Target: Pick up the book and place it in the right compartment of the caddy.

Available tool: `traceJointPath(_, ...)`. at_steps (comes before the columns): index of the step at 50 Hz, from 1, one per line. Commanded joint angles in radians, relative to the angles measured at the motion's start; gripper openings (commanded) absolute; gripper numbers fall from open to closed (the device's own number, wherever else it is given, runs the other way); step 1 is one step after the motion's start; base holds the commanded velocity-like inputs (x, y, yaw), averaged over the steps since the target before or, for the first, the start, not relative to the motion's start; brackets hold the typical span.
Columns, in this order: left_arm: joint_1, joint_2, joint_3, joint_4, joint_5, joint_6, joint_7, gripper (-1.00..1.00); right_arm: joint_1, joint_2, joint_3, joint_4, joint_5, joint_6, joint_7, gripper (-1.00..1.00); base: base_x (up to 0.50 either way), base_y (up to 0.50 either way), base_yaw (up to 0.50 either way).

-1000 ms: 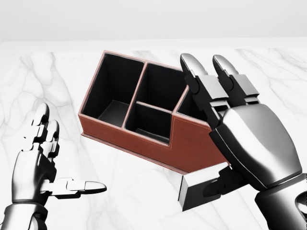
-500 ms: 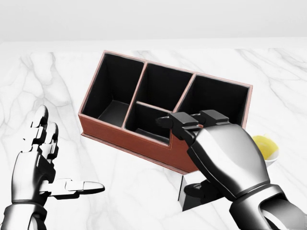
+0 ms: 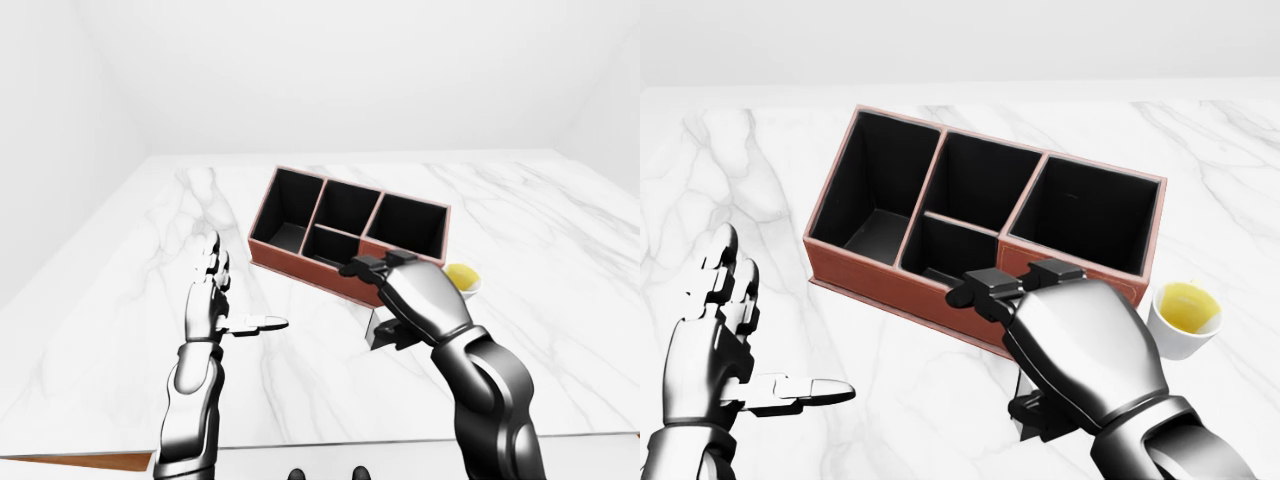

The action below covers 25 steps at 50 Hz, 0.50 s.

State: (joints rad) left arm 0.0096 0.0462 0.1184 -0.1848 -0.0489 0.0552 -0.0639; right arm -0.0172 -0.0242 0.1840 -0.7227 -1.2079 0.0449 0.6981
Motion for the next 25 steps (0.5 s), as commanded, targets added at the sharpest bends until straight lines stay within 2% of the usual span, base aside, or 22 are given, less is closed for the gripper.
traceJointPath(1, -0.002, 0.001, 0.003, 0.012, -0.002, -0.006, 0.001, 1.0, 0.002, -0.004, 0.004, 0.038, -0.014, -0.026, 0.0, 0.24, 0.0, 0.0, 0.0)
traceJointPath(7, -0.004, 0.003, 0.005, 0.016, -0.004, -0.007, 0.001, 1.0, -0.021, -0.016, -0.017, 0.087, -0.015, -0.048, 0.0, 0.25, 0.0, 0.0, 0.0)
traceJointPath(15, -0.009, 0.005, 0.008, 0.022, -0.005, -0.008, 0.001, 1.0, -0.045, -0.041, -0.054, 0.169, -0.03, -0.094, 0.0, 0.25, 0.0, 0.0, 0.0)
traceJointPath(25, -0.013, 0.006, 0.007, 0.031, -0.005, -0.01, 0.004, 1.0, -0.044, -0.046, -0.068, 0.202, -0.038, -0.119, 0.0, 0.25, 0.0, 0.0, 0.0)
